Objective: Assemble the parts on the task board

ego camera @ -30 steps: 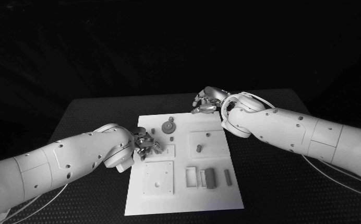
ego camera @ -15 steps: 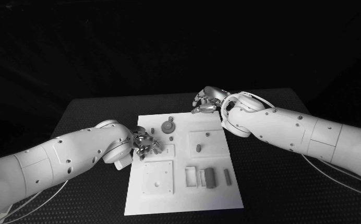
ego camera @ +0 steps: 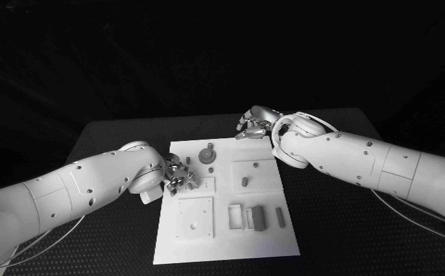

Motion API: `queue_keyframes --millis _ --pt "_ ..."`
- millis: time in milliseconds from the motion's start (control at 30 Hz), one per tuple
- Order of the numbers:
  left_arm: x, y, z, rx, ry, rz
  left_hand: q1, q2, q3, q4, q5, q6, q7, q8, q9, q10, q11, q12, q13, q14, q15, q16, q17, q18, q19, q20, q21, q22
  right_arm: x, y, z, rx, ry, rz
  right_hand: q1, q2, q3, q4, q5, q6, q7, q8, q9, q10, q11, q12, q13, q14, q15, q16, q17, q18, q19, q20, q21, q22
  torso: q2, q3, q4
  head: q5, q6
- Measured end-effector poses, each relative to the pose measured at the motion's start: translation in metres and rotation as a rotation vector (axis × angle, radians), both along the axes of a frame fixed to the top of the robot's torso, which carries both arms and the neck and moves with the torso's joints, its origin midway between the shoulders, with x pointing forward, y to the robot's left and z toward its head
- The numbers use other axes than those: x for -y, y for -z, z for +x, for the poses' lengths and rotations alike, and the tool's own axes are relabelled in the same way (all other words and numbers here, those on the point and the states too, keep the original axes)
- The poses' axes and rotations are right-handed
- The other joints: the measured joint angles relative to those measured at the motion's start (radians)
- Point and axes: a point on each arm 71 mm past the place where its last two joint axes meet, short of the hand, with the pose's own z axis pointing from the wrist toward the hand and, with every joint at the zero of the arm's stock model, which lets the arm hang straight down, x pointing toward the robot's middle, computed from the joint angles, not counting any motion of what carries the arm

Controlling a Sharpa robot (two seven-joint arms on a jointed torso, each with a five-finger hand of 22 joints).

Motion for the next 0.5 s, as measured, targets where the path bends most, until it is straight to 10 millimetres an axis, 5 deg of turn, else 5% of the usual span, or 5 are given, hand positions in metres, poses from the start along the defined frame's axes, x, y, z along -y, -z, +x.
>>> queue_keyframes --millis 500 --pt "0.0025 -0.0037 0.0052 -0.012 0.013 0.030 0.000 0.000 0.005 0.000 0.000 -0.001 -0.001 0.000 0.000 0.000 0.000 0.004 -0.002 0.004 -0.001 0.000 0.000 0.000 -0.002 0.002 0.000 0.001 -0.0015 0.0004 0.0002 -0.001 -0.002 0.000 0.000 0.000 0.000 0.000 0.000 0.000 0.000 0.000 0.000 0.000 0.000 0.000 -0.001 0.000 0.000 0.000 0.000 0.002 0.000 0.000 0.000 0.000 0.000 -0.0001 0.0001 0.000 -0.002"
